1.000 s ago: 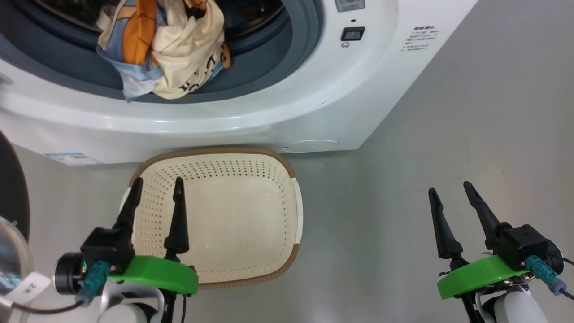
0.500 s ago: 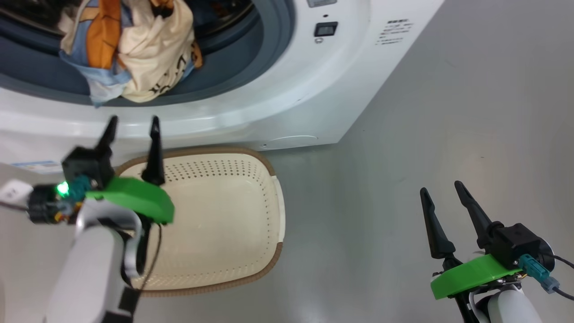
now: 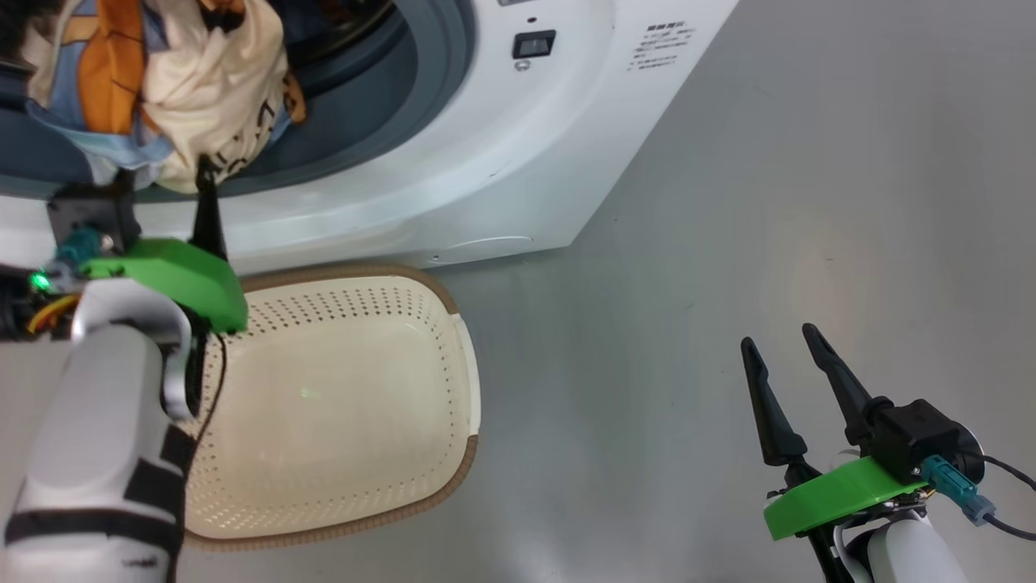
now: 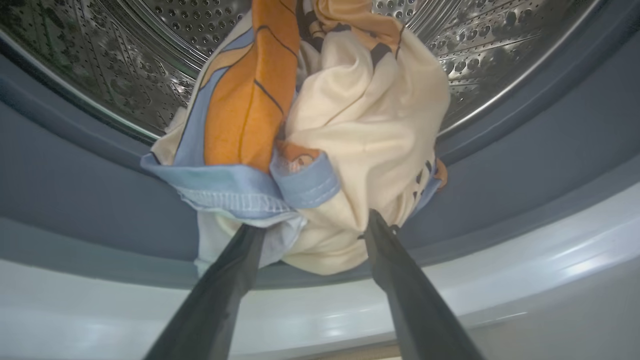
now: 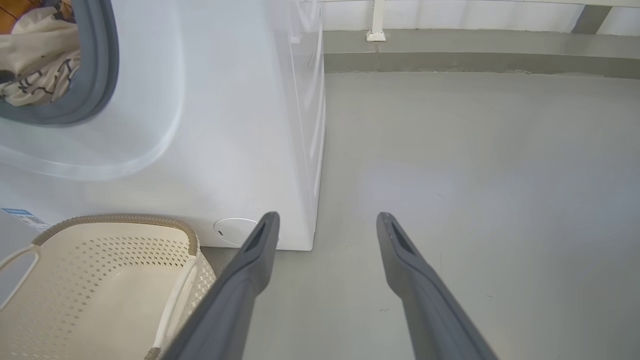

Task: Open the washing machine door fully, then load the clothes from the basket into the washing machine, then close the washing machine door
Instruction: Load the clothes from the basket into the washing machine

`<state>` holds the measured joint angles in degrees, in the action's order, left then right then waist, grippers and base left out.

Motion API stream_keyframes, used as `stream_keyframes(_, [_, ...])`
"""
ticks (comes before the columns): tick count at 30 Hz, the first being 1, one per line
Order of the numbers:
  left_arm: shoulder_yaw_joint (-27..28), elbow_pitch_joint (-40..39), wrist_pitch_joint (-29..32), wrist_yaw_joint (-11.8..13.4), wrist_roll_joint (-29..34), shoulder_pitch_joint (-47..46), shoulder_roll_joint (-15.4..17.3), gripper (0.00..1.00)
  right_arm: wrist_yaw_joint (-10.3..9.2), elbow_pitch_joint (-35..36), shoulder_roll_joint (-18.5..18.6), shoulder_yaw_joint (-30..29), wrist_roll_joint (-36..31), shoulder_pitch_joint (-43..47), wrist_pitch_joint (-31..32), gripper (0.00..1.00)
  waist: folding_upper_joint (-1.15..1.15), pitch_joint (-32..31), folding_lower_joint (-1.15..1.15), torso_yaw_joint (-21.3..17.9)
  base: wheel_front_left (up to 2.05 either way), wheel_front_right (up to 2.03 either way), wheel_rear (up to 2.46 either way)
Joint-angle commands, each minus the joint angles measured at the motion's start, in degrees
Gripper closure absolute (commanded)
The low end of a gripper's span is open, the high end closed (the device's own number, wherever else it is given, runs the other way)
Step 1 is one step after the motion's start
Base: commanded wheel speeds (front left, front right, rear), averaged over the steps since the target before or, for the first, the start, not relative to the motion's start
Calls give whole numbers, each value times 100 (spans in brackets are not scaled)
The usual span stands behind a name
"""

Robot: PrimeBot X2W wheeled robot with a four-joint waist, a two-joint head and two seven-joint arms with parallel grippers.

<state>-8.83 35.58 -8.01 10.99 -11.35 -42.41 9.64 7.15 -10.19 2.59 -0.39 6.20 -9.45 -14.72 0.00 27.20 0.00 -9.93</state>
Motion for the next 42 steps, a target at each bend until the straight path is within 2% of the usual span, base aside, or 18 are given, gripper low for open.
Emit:
stream_keyframes(1, [151,64,-95,17,39,-263,229,0,34,96,29,169,24,-34,-28,0,0,69,0,-71,0,0,0])
stream_keyframes(12, [-51,1400,-308,1,188,-1222,269,0,34,90,29,284,-25,-45,-28,0,0,272,0,-271,0,0,0])
stream_keyframes(13, [-82,1526,-323,-7,208,-1309,265,18,34,90,29,296,-27,-53,-28,0,0,282,0,-282,0,0,0])
stream_keyframes(14, [-122,1645,-333,-15,237,-1393,259,55,34,86,29,304,-31,-57,-28,0,0,292,0,-292,0,0,0])
stream_keyframes(15, [-152,1753,-350,-17,257,-1479,253,87,34,83,29,309,-35,-61,-28,0,0,303,0,-301,0,0,0])
stream_keyframes(16, [-181,1860,-366,-29,274,-1559,250,100,34,80,29,312,-39,-62,-28,0,0,314,0,-312,0,0,0])
stream_keyframes(23, [-269,2351,-492,-59,300,-1964,229,100,34,69,29,328,-45,-39,-28,0,0,338,0,-350,0,0,0])
stream_keyframes(29, [-202,2509,-642,19,230,-2405,249,100,34,59,29,447,-26,-16,-28,0,0,375,0,-414,0,0,0])
stream_keyframes(42, [286,2069,-697,312,33,-3282,650,100,34,114,29,650,-57,112,-28,0,0,852,0,-908,0,0,0])
